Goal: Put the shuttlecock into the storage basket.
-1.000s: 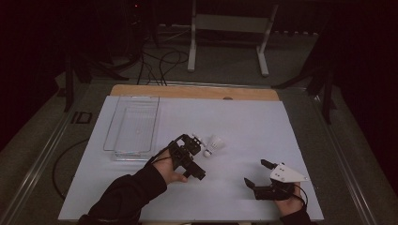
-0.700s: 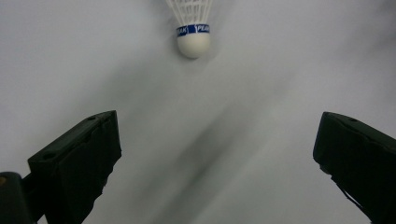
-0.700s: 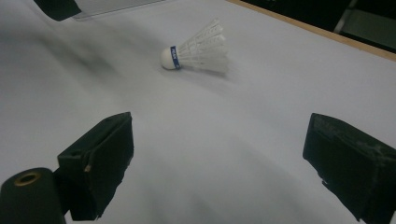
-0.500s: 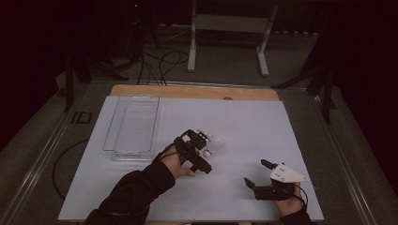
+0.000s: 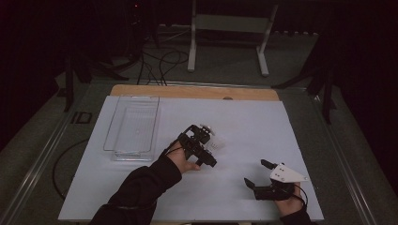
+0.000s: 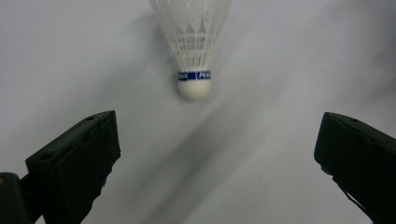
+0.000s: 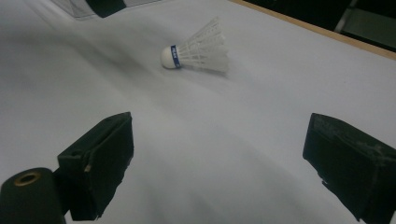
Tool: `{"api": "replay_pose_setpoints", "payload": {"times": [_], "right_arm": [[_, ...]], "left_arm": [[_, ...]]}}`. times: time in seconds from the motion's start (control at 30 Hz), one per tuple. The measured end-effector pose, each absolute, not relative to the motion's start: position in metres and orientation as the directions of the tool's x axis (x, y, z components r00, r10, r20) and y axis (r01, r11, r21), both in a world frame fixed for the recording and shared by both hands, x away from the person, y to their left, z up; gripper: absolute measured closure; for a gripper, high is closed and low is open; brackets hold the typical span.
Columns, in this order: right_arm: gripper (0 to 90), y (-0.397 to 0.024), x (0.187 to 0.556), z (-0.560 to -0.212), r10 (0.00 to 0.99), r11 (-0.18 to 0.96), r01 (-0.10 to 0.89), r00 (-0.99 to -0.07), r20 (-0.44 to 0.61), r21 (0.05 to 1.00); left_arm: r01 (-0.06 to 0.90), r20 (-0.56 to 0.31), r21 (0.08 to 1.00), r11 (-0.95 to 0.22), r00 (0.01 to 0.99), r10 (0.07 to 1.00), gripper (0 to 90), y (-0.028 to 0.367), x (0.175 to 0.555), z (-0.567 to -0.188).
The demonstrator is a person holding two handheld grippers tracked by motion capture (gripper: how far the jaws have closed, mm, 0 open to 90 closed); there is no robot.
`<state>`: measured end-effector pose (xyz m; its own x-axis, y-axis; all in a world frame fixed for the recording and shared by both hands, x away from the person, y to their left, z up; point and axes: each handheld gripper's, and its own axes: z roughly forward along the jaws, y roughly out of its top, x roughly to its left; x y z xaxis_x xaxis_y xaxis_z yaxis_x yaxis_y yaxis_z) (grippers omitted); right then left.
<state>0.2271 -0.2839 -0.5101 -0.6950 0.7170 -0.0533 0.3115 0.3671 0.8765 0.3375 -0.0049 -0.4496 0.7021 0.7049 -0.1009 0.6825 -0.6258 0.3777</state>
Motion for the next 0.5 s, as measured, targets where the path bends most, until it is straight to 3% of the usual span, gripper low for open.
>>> {"api": "replay_pose_setpoints", "payload": {"times": [0.5], "right_arm": [[8.9,-0.284,0.228,-0.511,0.715,0.367,0.310,-0.697,-0.053,0.877]], "left_arm": [[0.710,-0.119,0.367,-0.601,0.677,0.727,1.1,-0.014,0.352,-0.459]]}}
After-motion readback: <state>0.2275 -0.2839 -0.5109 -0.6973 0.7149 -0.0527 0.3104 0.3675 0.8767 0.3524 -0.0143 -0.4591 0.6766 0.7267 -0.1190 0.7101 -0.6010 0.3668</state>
